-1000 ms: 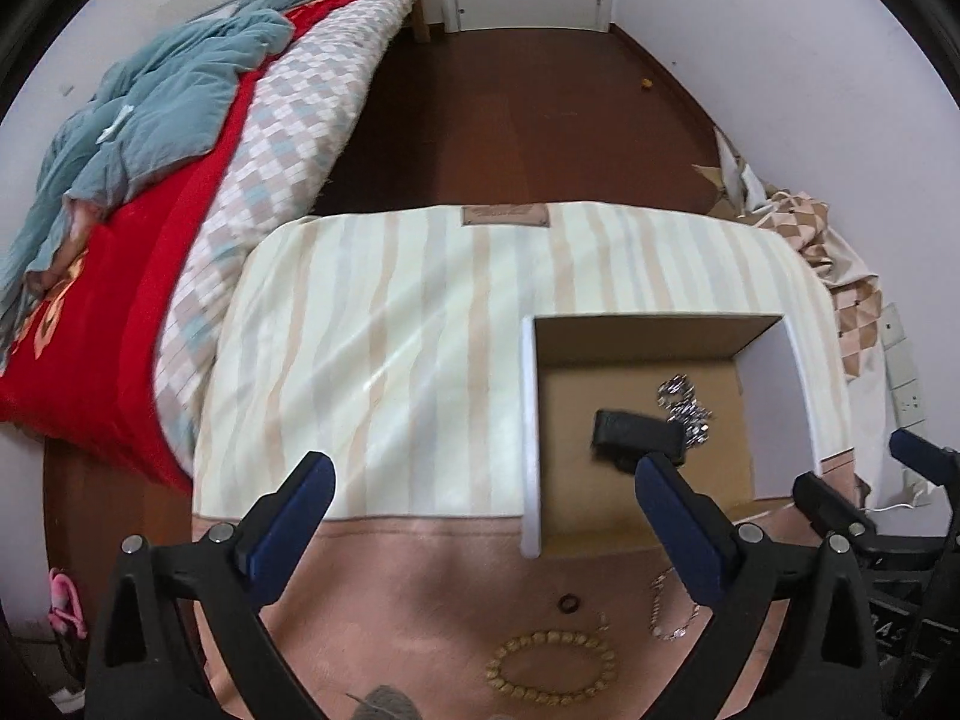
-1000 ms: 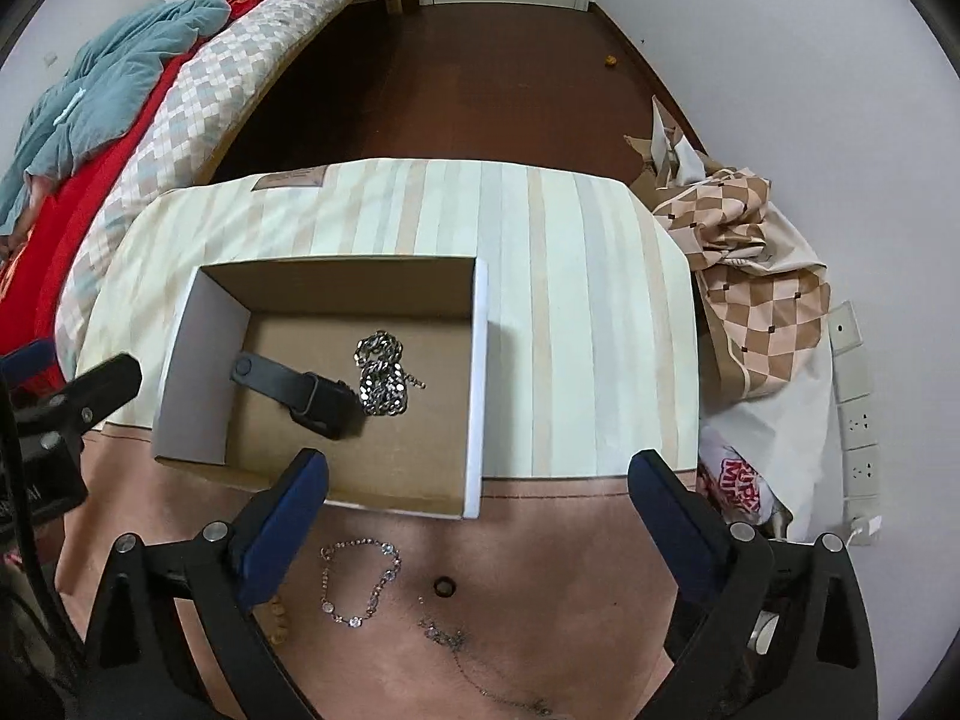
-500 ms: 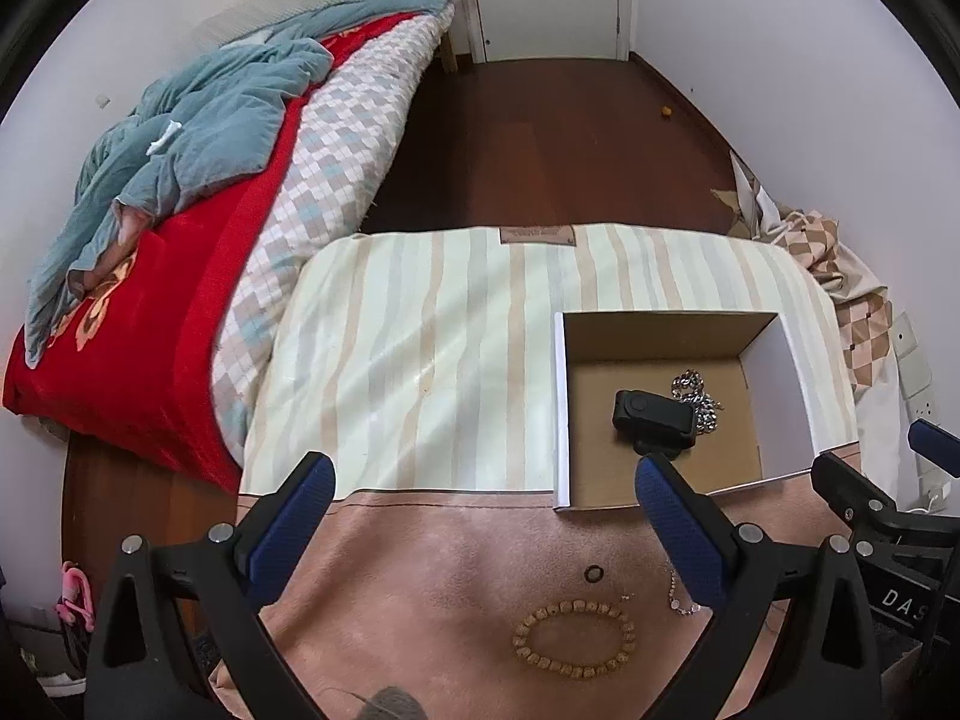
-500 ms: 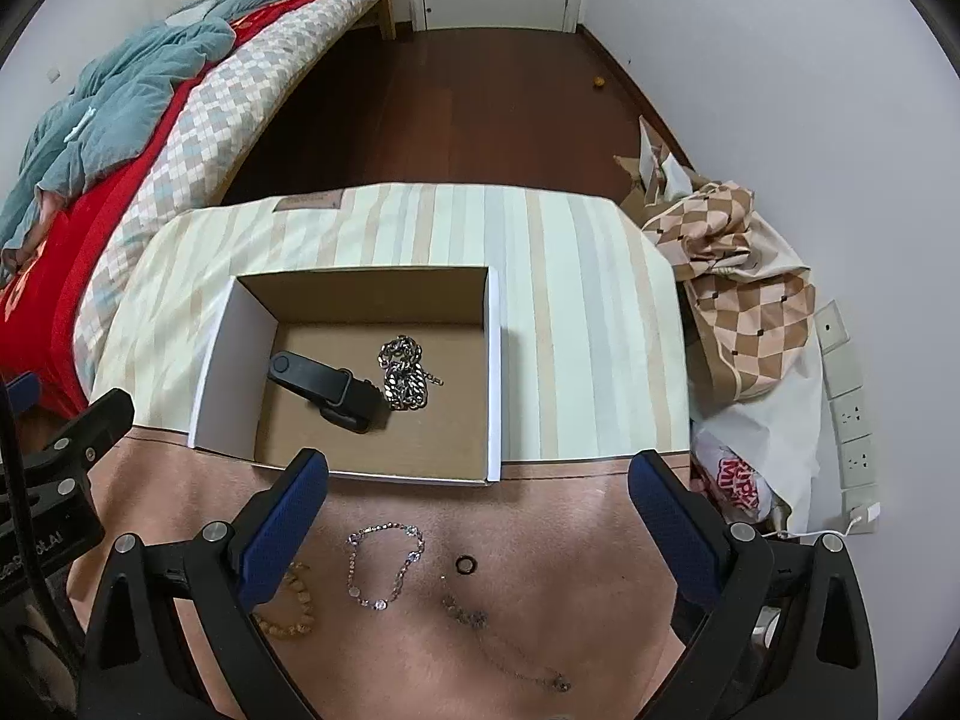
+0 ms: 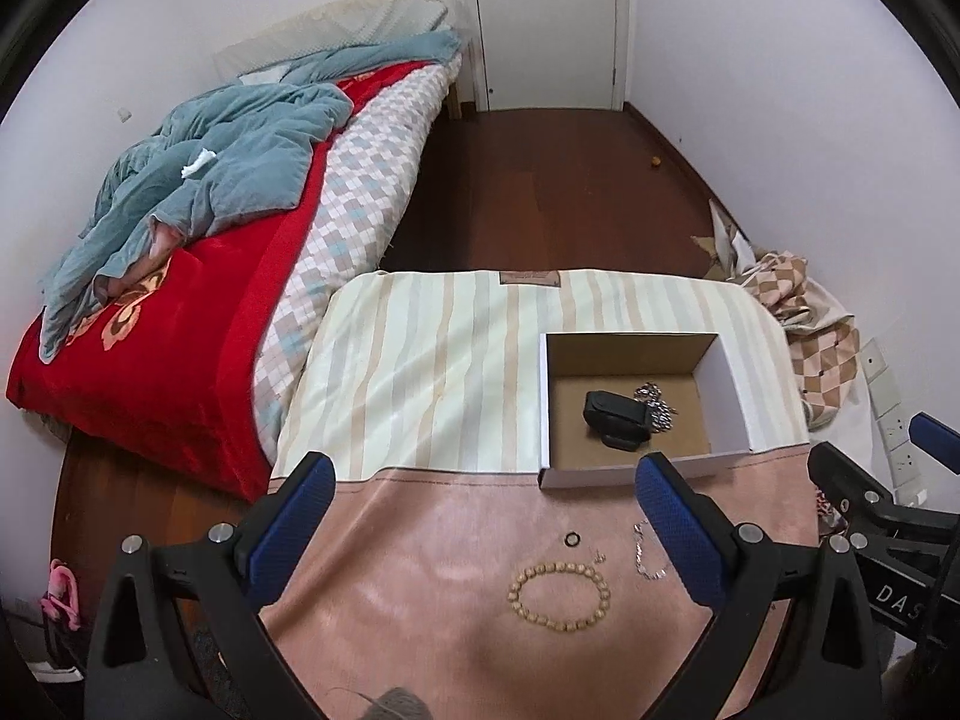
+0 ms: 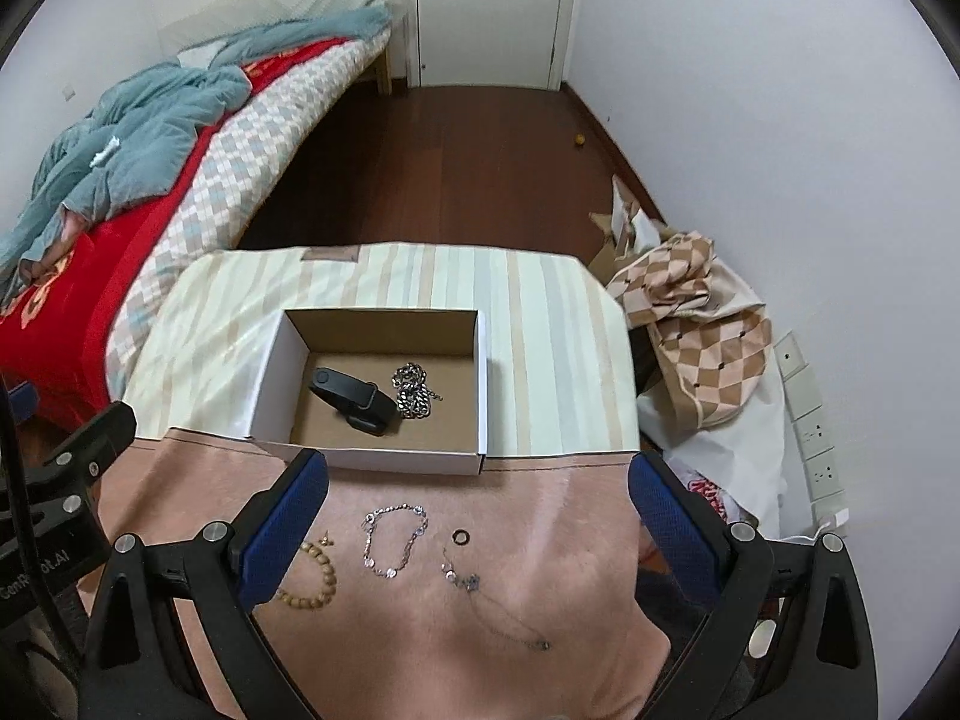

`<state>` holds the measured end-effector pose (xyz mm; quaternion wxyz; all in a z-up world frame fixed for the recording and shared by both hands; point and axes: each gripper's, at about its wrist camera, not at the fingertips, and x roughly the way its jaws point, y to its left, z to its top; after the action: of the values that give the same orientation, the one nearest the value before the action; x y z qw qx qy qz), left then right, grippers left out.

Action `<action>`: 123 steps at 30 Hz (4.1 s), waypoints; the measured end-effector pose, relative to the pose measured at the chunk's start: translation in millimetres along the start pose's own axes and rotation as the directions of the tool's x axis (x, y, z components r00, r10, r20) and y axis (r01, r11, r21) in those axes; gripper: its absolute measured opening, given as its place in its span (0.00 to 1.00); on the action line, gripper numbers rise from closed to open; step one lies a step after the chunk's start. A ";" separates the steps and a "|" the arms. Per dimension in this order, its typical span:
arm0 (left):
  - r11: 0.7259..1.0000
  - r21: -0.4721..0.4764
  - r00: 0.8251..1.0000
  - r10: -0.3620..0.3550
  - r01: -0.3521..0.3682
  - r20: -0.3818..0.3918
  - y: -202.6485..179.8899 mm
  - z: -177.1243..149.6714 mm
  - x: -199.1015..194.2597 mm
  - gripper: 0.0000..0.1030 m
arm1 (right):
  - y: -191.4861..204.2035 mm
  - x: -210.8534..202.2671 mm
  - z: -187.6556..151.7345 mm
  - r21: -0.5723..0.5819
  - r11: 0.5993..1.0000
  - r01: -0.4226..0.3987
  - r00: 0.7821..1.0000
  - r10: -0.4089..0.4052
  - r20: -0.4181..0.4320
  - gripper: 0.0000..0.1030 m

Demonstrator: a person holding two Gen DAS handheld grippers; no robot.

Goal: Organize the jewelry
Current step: 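Move both grippers back toward the remaining jewelry on the cloth, then grasp the wooden bead bracelet with the left gripper and lift it, then grasp the thin silver chain bracelet with the right gripper while the left gripper holds the beads, then carry the bead bracelet with the left gripper into the box while the right gripper drops the thin chain there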

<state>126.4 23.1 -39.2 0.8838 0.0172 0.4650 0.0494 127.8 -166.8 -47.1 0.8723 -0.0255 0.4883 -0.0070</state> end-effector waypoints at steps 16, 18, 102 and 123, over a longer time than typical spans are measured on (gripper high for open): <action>0.998 -0.062 0.989 0.012 -0.021 -0.145 24.1 -83.1 37.5 0.99 | -19.3 -6.3 -85.0 0.105 0.993 -0.049 0.998 0.053 -0.039 0.98; 0.998 -0.050 0.981 0.012 -0.023 -0.195 22.2 -96.4 61.7 0.99 | -23.6 13.8 -102.7 0.126 0.991 -0.049 0.995 0.060 -0.082 0.98; 0.938 0.104 0.942 -0.320 0.330 -0.105 -44.3 85.9 86.7 0.06 | -25.6 70.4 61.3 0.112 0.934 -0.338 0.941 0.336 0.040 0.02; 0.970 0.084 0.956 -0.207 0.229 -0.209 -39.8 98.9 153.7 0.76 | -19.8 162.4 76.6 0.076 0.963 -0.260 0.949 0.269 -0.166 0.60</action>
<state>297.2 1.0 -112.2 0.8307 0.0080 0.5520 -0.0719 278.3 -189.7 -144.4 0.8196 0.0640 0.5614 0.0949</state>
